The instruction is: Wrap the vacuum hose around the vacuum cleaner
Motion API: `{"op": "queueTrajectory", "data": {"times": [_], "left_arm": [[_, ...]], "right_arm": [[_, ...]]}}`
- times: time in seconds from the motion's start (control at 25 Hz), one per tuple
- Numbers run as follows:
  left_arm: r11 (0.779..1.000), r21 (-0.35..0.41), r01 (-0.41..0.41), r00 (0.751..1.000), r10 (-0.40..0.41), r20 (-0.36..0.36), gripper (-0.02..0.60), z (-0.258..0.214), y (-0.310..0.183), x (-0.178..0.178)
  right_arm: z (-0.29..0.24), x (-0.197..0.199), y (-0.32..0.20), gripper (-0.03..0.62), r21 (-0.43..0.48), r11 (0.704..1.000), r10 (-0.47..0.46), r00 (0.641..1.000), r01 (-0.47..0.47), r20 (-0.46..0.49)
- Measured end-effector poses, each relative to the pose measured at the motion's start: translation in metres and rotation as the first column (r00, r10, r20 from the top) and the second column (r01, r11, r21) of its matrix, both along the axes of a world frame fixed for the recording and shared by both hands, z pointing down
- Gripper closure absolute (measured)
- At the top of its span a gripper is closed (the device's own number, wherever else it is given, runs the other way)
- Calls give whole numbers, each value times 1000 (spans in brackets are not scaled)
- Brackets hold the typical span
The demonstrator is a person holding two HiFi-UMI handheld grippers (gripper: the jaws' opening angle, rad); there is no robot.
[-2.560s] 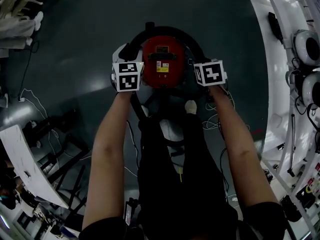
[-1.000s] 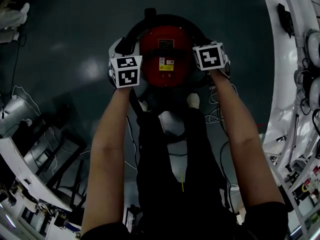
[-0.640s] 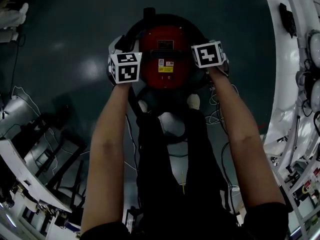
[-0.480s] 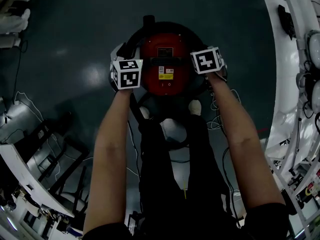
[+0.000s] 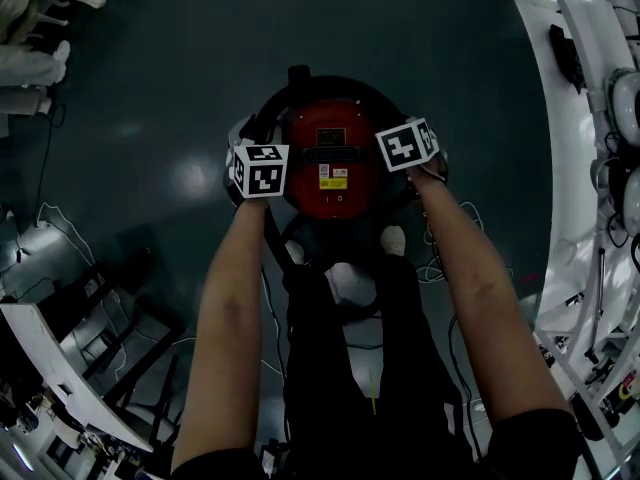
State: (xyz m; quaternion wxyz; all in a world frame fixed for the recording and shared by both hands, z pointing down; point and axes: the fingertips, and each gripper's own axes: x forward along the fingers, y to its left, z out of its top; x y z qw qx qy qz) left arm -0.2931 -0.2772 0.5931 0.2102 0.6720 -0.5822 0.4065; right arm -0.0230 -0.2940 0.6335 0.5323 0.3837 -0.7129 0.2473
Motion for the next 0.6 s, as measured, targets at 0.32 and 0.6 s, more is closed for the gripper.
{"op": "queueTrajectory", "data": {"times": [0.32,0.6], "left_arm": [[999,-35,-17,999,19,39,396,13,-13,-8],[998,-59,-17,999,20,48,397,30,-13,-9]], "right_arm": [[7,-7,-12,407,28,999,-24,999,24,-21],[18,-8,-12,411,32,997,-70,997,71,-40]]}}
